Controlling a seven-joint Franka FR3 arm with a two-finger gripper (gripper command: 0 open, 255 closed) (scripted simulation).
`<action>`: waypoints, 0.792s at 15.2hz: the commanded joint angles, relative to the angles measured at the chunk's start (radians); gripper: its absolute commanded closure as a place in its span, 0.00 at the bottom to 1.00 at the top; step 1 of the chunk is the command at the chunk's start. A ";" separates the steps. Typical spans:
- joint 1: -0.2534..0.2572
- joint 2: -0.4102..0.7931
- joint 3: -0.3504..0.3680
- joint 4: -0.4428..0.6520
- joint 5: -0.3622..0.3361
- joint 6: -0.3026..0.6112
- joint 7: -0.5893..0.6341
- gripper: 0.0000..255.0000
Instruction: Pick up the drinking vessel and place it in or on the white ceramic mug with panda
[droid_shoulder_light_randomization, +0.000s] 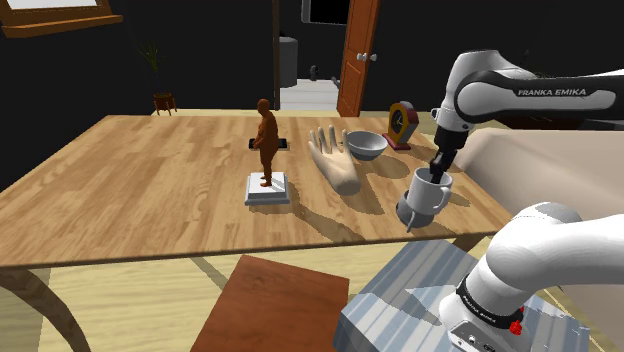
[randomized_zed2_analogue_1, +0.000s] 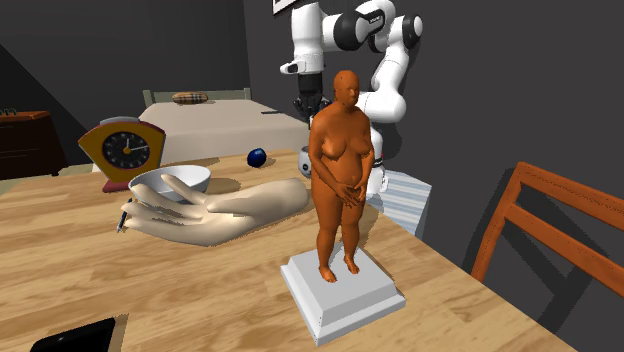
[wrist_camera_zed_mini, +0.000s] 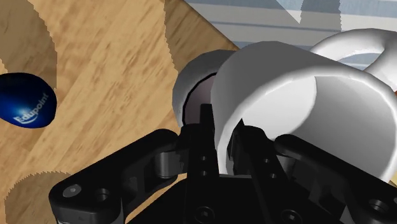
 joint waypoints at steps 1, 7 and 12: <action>-0.001 0.004 -0.002 -0.005 -0.002 0.007 -0.001 1.00; 0.000 0.005 -0.002 -0.005 -0.002 0.007 0.000 0.00; -0.001 0.004 -0.002 -0.005 -0.002 0.007 -0.001 0.00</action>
